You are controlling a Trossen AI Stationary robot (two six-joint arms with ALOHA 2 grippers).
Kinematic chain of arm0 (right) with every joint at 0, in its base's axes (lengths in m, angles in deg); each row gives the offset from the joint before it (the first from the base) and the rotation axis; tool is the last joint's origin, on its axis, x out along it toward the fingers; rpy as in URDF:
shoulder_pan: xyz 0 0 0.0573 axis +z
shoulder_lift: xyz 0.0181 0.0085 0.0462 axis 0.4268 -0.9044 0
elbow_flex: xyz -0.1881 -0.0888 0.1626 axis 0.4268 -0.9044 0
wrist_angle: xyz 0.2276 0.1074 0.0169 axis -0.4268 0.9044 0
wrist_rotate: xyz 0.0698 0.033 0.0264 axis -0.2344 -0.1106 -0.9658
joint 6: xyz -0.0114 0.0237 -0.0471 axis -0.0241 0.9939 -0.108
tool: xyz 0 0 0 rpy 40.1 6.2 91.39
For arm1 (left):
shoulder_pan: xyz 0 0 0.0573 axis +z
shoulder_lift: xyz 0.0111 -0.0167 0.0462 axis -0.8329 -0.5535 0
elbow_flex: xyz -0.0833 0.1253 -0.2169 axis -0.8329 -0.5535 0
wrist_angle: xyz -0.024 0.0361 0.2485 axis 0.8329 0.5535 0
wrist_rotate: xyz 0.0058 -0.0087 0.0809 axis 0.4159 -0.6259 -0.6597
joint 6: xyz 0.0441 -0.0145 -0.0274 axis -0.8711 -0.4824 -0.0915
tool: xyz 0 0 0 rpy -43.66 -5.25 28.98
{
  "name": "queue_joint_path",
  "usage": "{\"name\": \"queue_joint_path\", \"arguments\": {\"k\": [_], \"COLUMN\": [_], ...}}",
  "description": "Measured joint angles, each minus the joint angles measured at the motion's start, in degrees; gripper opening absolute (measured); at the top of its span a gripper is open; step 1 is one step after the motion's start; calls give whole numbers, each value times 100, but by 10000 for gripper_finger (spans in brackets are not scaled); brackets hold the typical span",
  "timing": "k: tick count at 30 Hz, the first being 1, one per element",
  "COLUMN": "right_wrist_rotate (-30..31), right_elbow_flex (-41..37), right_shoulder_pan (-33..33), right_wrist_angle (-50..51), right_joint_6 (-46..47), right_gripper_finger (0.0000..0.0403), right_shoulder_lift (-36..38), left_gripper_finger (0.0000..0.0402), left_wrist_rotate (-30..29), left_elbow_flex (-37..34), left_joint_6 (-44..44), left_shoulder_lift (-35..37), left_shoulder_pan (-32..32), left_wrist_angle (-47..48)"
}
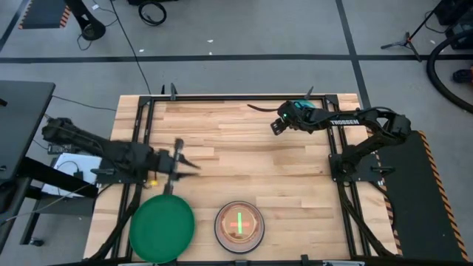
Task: Stack plastic plates
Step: Stack the blue plate on top of the light green plate
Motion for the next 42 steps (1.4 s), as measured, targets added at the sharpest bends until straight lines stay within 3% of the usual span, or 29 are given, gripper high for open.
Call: {"name": "queue_joint_path", "arguments": {"k": [5,12,19,25,30,35,42], "right_wrist_rotate": [408,485,574,117,-324,-149,-78], "right_elbow_flex": [0,-323,-582,-619,-619,-619,-454], "right_shoulder_pan": [-85,-136,-142,-245,-286,-109,-344], "right_wrist_angle": [-144,-1078,-1063,-1158,-903,-718,-875], "right_joint_6": [-104,-350,-839,-845,-575,-533,-533], "right_gripper_finger": [269,268,264,264,263,262,259], "right_shoulder_lift": [0,-2,-2,-2,-2,-2,-294], "left_gripper_finger": [95,106,165,240,286,294,293], "left_wrist_rotate": [-19,-3,156,1136,1627,1645,1600], "left_elbow_flex": [2,2,2,4,2,4,4], "left_joint_6": [-16,28,75,673,848,815,670], "left_shoulder_lift": [789,1009,952,496,-150,-548,-1145], "left_shoulder_pan": [859,1569,2157,2897,3159,3171,3171], "left_wrist_angle": [730,776,619,-28,-935,-1426,-868]}}
